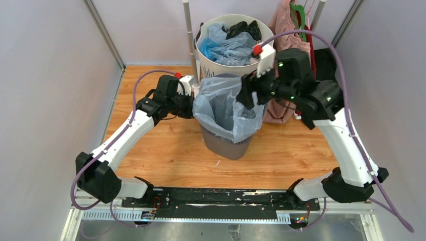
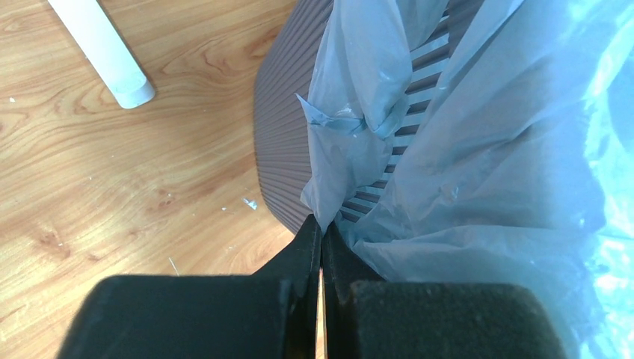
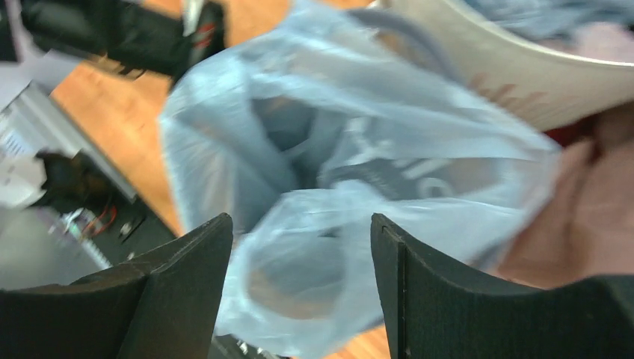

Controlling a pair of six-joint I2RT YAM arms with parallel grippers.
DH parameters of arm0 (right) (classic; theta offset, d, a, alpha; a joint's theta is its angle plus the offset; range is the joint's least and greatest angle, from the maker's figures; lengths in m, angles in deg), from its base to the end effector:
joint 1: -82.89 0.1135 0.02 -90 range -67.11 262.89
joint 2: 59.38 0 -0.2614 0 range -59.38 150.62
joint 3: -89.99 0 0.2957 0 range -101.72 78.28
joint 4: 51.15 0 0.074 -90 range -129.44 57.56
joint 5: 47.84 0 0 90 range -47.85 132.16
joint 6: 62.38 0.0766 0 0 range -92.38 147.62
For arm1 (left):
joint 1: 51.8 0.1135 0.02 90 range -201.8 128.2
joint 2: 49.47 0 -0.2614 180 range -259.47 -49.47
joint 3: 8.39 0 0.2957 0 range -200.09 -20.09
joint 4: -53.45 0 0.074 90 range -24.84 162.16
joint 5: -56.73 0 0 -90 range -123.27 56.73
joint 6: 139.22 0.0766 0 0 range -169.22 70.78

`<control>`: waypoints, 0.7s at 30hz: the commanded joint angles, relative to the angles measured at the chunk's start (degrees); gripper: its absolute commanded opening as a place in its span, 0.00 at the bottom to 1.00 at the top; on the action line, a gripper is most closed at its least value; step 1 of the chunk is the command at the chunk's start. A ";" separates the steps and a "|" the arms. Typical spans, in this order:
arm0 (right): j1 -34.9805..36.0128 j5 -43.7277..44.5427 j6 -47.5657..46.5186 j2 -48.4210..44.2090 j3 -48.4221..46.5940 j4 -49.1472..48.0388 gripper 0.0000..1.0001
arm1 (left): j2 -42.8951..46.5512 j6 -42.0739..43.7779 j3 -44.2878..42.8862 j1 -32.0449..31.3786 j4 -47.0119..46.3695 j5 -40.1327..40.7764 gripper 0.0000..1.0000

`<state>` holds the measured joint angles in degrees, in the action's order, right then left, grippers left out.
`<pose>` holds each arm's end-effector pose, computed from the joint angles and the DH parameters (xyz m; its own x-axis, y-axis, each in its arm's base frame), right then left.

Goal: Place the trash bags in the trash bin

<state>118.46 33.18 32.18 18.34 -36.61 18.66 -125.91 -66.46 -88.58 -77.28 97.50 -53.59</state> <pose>0.2360 0.1835 0.5382 -0.3448 -0.1500 -0.9266 -0.6679 0.7329 0.1298 0.3181 -0.1810 0.2926 -0.7481 0.0486 -0.6618 0.4406 0.7822 -0.4406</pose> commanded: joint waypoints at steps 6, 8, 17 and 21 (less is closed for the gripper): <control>20.24 18.66 3.96 6.51 -3.00 9.71 0.73 | 0.33 0.71 -1.06 -0.37 -0.04 -0.90 0.00; 22.14 23.94 4.46 8.41 -4.09 12.14 0.73 | 0.58 0.71 -0.87 -0.37 -0.17 -0.86 0.00; 25.99 35.14 6.44 12.06 -4.23 16.88 0.73 | 1.11 0.62 -0.94 -0.36 -0.34 -0.91 0.00; 26.13 37.61 7.24 11.37 -3.66 17.65 0.71 | 1.24 0.63 -1.03 -0.31 -0.33 -1.11 0.00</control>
<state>143.75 64.85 37.56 31.04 -39.23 32.98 -125.91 -66.35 -88.58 -77.28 97.45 -53.61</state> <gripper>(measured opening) 0.725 0.015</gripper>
